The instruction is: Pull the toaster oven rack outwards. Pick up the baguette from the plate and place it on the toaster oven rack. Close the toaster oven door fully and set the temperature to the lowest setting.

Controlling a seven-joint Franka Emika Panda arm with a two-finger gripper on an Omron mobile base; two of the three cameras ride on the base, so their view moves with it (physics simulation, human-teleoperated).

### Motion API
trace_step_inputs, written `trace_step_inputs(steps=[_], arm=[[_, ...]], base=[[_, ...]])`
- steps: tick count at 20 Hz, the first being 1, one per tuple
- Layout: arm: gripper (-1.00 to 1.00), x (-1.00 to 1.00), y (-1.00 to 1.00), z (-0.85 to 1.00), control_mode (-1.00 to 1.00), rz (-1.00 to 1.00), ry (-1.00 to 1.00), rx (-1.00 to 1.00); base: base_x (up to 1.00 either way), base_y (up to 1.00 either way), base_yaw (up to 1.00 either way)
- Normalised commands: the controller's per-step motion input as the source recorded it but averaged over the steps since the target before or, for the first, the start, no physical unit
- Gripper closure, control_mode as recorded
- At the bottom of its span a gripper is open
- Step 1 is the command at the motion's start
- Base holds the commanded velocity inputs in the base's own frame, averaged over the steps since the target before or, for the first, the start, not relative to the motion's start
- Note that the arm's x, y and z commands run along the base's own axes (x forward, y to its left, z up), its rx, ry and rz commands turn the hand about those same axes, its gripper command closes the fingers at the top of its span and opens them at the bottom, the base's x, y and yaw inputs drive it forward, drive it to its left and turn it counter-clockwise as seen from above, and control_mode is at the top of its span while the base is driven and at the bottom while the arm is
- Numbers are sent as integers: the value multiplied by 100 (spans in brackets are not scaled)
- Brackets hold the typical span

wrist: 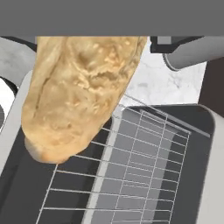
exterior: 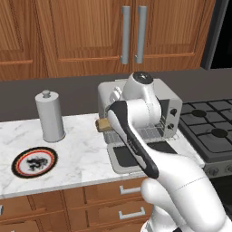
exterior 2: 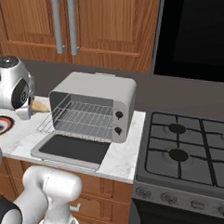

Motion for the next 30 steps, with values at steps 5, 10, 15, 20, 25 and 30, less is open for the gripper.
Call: trace_step_inputs(steps=[5, 10, 15, 20, 25, 30], arm=[[100, 0, -76, 10, -100, -13, 0, 6], [100, 0, -77, 11, -100, 0, 0, 12], [100, 0, -68, 0, -100, 0, 0, 8], [100, 0, -45, 0, -100, -7, 0, 1], [100, 5, -16, -4, -100, -11, 8, 0], [100, 6, -2, -14, -100, 0, 6, -1]], base=[[0, 0, 0], [0, 0, 0], [0, 0, 0], [0, 0, 0], [0, 0, 0], [0, 0, 0]])
